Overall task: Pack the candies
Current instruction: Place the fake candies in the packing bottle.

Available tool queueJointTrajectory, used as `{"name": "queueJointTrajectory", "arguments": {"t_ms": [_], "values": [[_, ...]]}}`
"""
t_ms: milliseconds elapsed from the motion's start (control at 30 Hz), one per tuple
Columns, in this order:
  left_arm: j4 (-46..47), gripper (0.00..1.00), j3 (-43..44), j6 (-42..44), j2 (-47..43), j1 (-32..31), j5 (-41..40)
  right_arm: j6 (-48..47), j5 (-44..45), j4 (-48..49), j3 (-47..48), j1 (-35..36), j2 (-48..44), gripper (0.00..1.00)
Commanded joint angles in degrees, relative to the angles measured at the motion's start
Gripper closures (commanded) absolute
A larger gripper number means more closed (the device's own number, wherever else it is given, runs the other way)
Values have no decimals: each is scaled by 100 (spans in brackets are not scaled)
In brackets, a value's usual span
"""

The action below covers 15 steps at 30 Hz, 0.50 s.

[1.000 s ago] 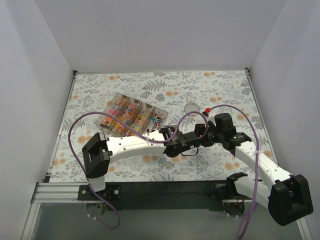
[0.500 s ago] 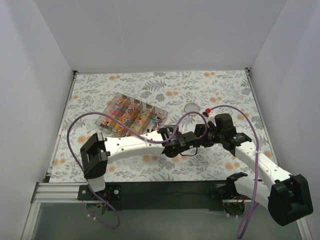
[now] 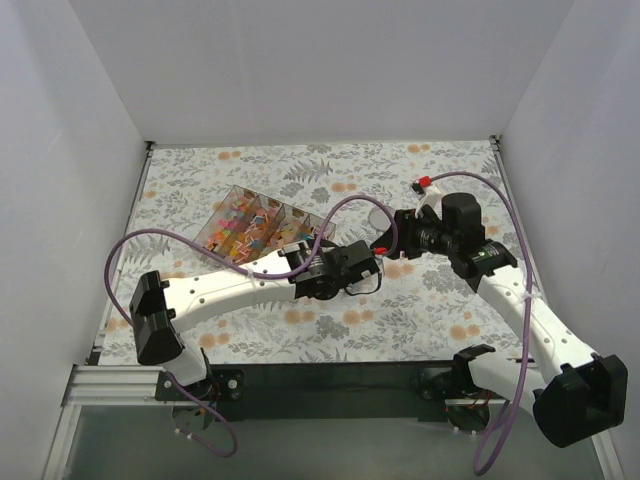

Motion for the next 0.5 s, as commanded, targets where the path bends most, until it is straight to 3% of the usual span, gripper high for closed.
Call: {"name": "queueJointTrajectory", "arguments": {"t_ms": [0, 267, 467], "values": [[170, 100, 196, -265, -423, 41, 597, -86, -289, 179, 303, -23, 218, 37], [522, 100, 55, -388, -749, 181, 1151, 177, -817, 680, -127, -23, 395, 41], [891, 100, -164, -485, -1057, 462, 1599, 221, -791, 777, -488, -32, 342, 64]]}}
